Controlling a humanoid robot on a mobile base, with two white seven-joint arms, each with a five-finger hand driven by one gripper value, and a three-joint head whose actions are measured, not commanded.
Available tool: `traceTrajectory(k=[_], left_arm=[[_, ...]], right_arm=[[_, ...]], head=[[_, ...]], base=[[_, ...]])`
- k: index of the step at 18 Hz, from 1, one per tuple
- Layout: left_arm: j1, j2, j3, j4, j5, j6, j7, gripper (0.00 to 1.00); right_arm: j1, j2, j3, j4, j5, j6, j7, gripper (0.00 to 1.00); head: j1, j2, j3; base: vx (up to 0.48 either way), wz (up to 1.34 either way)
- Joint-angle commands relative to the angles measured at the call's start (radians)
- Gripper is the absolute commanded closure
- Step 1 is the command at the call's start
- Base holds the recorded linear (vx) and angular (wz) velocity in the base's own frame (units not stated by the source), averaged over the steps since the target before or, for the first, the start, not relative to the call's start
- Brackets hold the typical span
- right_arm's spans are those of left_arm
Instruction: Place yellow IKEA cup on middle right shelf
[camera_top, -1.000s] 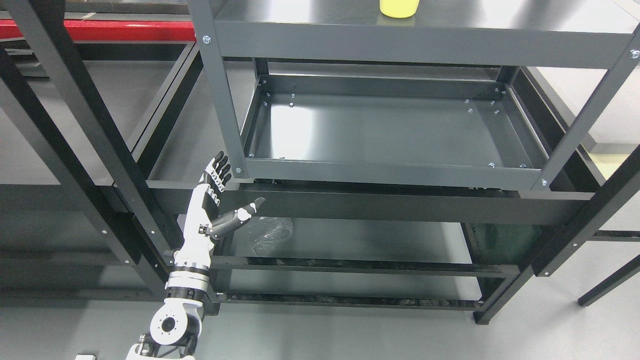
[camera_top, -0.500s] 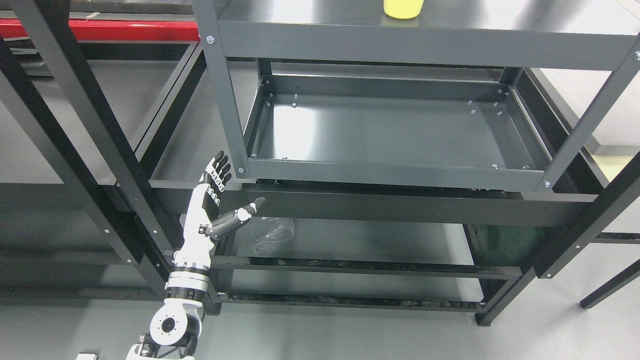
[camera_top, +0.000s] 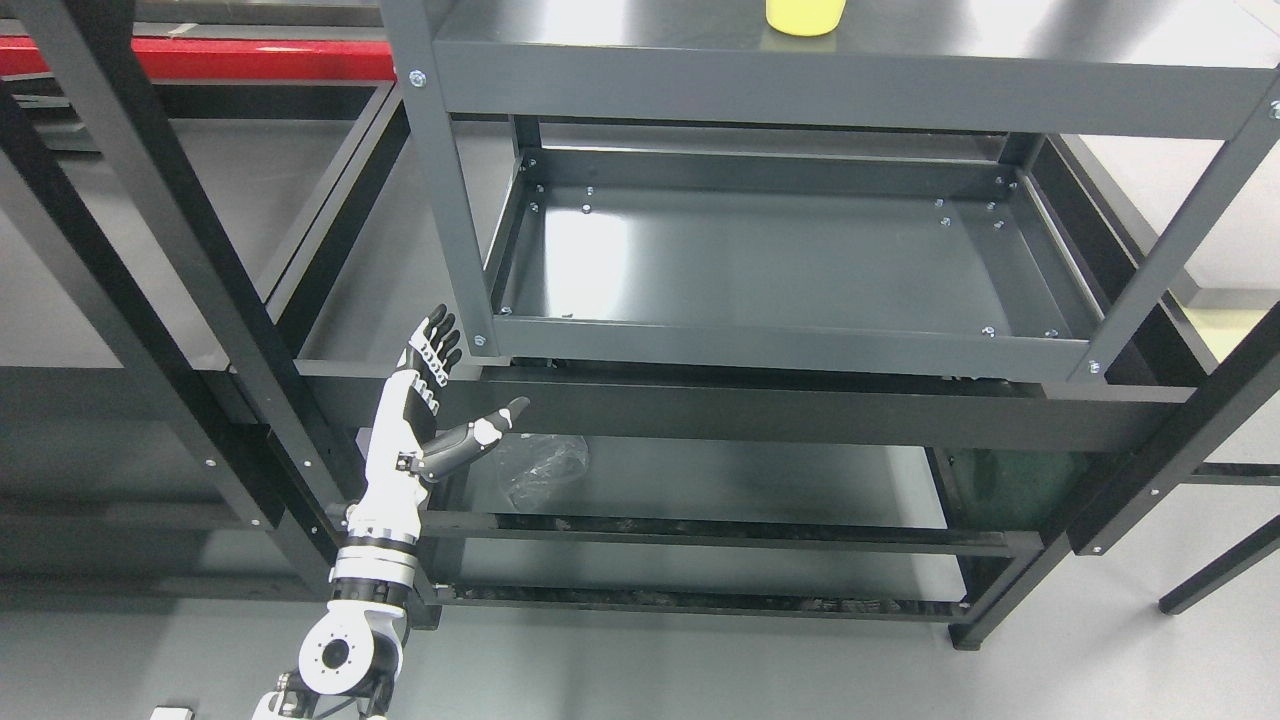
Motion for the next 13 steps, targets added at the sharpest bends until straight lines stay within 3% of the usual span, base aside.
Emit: traceTrajectory(k=[1,7,13], left_arm=[[0.003,0.017,-0.039,-0.002,0.000,-0.001,0.001,0.01],[0.003,0.017,-0.173,-0.007,0.000,-0.039,0.000,0.01],[-0.020,0.017,-0.192,-0.002,0.000,-0.035,0.000,0.01]], right_arm=[[0.014,-0.017,0.017,0.000,-0.025,0.000,0.001,0.01],[0.014,-0.017,0.017,0.000,-0.025,0.000,0.001,0.01],[0.014,-0.017,0.017,0.000,-0.025,0.000,0.001,0.01]], head=[[0.0000,0.000,0.000],[0.0000,0.000,0.000],[0.0000,0.000,0.000]], base=[[0.009,-0.04],[0.034,-0.01],[0.023,0.00]])
